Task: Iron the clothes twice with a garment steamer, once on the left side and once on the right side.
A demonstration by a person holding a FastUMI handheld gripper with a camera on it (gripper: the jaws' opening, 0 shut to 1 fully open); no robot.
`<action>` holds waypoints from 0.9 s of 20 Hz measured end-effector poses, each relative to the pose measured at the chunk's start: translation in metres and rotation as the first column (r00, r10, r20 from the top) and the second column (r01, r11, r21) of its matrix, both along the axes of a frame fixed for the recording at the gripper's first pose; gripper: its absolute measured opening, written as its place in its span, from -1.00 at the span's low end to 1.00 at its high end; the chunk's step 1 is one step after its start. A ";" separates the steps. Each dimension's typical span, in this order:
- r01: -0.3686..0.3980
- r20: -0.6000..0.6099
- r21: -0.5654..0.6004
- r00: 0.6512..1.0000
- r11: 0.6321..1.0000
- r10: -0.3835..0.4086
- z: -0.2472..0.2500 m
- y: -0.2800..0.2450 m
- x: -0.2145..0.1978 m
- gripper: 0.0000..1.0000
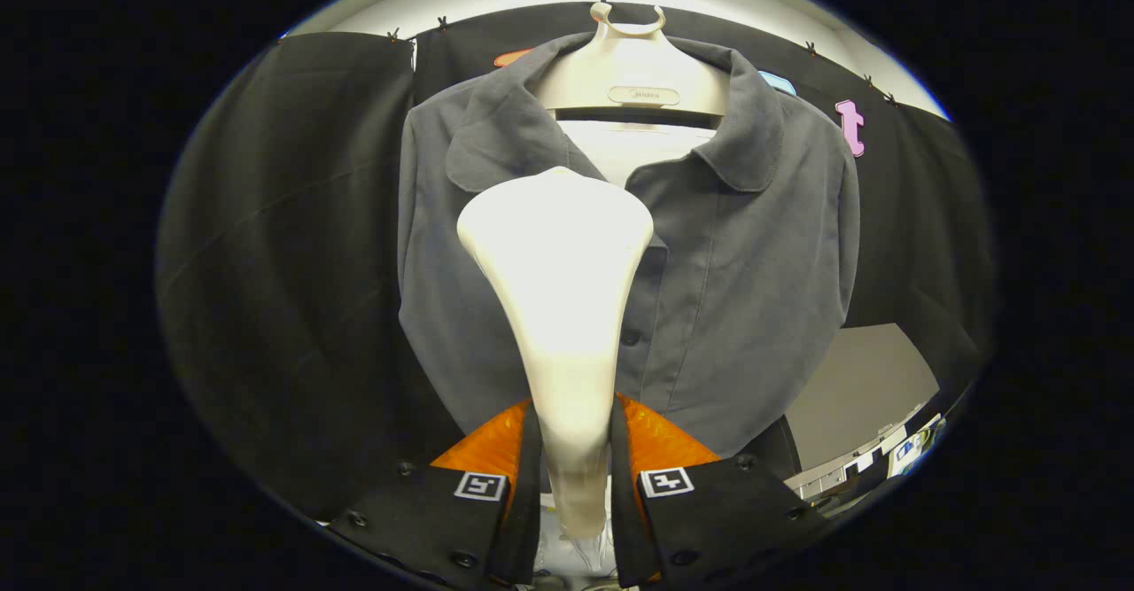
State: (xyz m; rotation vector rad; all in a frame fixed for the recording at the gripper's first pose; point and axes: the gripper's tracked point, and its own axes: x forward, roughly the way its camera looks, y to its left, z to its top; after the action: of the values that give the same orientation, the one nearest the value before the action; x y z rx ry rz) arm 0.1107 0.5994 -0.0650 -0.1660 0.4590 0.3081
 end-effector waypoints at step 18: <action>0.004 -0.093 -0.038 0.996 0.999 -0.008 -0.065 0.009 -0.003 -0.17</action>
State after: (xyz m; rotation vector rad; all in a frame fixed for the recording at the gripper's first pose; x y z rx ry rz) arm 0.1076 0.6083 -0.1302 -0.1878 0.5583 0.3023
